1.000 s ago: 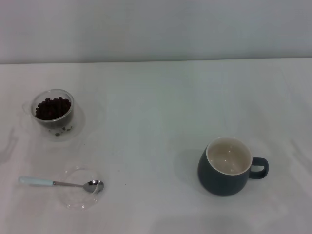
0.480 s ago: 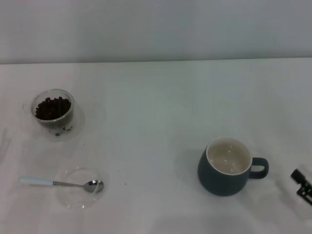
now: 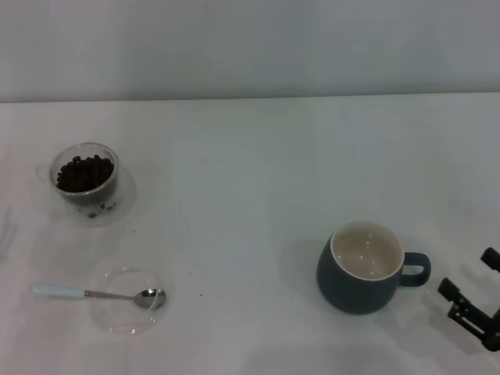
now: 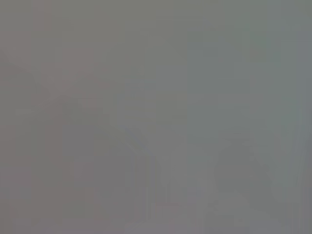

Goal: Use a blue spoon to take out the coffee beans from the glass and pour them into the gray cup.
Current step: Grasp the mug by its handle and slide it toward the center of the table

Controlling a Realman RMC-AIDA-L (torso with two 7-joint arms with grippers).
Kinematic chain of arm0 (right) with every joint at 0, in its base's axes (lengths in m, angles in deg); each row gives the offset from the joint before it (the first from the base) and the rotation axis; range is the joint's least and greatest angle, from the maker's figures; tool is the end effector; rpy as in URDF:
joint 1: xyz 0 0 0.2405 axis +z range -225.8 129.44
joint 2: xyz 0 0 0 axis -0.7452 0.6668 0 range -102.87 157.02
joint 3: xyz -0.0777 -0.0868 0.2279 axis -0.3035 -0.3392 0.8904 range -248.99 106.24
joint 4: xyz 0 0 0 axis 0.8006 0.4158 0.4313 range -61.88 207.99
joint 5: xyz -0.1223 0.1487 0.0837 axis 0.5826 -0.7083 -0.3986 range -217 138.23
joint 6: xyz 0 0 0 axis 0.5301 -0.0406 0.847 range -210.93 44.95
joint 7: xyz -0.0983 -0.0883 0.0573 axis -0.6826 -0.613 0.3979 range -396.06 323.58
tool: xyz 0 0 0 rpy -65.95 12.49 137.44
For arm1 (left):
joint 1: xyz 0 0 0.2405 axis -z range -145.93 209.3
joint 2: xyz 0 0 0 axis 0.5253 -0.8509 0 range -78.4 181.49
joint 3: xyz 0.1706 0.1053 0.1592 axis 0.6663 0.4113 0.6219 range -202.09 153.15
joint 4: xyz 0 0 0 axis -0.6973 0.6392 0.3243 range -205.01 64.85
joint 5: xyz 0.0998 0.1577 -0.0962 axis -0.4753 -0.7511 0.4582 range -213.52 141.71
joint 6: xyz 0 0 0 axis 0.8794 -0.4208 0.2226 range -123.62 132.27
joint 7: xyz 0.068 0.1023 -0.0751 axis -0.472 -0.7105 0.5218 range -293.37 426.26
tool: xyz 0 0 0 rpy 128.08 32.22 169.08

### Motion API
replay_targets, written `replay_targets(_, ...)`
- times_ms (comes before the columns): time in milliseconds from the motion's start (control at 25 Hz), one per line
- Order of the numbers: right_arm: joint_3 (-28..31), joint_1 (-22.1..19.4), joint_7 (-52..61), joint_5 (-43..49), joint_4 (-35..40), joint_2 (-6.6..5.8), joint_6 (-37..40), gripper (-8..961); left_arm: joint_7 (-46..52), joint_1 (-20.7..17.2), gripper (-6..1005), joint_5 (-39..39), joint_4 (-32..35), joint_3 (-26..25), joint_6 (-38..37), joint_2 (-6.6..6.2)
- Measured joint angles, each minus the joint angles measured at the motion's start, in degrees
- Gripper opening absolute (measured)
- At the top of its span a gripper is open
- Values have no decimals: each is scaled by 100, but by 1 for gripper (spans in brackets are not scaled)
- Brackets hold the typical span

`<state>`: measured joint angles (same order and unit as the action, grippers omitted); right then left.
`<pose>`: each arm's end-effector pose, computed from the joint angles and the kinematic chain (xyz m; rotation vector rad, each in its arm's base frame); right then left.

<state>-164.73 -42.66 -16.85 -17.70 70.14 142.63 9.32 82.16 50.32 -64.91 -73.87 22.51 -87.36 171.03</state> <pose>0.3816 0.1573 -0.0152 -1.9629 0.5559 0.7274 -0.3579 0.2573 0.0315 -1.3480 -0.4626 -0.8471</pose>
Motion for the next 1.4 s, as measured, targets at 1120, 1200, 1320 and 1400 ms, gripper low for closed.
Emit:
replay_targets(1120,-142,126,316,201,772,57,-1339,782,20,-141,888,-17,-17,9,2,-5)
replay_targets(1200,-141,125,319,200,822,56,-1396,780,20,-140,887,-17,-17,10,3,-5)
replay_targets(1320,-139,125,319,198,901,55,-1496,777,20,-141,887,-17,-17,12,3,-5)
replay_targets(1400,-139,129,323,197,946,55,-1561,775,20,-142,887,-17,-17,13,3,-5)
